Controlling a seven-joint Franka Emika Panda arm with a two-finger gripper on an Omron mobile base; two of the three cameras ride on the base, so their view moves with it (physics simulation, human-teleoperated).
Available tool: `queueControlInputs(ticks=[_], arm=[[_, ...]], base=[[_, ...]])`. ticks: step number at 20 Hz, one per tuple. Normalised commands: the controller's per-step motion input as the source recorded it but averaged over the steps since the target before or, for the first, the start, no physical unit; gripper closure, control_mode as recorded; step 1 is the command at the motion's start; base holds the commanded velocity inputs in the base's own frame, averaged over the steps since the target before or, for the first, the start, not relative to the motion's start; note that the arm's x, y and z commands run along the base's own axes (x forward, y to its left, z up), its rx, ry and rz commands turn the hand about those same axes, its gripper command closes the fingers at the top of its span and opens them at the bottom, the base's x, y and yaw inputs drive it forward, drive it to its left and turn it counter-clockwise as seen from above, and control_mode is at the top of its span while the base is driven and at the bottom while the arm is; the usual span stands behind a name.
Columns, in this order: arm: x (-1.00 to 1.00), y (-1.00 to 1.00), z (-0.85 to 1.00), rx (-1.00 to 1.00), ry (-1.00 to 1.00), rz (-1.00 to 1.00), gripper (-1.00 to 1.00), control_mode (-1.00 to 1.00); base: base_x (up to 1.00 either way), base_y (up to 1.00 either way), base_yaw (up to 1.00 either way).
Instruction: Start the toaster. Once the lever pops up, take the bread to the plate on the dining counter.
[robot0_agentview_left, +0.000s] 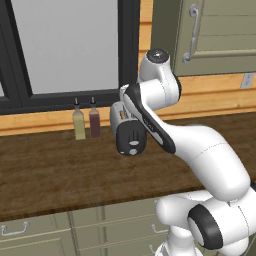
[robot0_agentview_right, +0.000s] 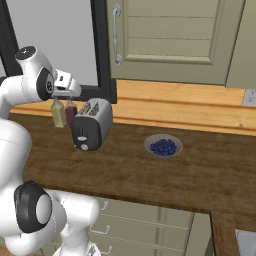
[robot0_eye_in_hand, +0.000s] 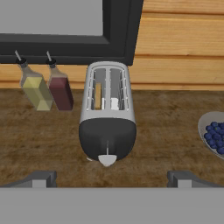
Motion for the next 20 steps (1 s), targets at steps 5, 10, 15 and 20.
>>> queueControlInputs(ticks=[5,10,15,20], arm=[[0.00,0.00,0.00,0.00,0.00,0.00,-1.00,-1.00],[0.00,0.00,0.00,0.00,0.00,0.00,-1.00,-1.00],[0.00,0.00,0.00,0.00,0.00,0.00,-1.00,-1.00],[0.00,0.00,0.00,0.00,0.00,0.00,-1.00,-1.00]], base=[[0.00,0.00,0.00],[0.00,0.00,0.00],[0.00,0.00,0.00],[0.00,0.00,0.00]])
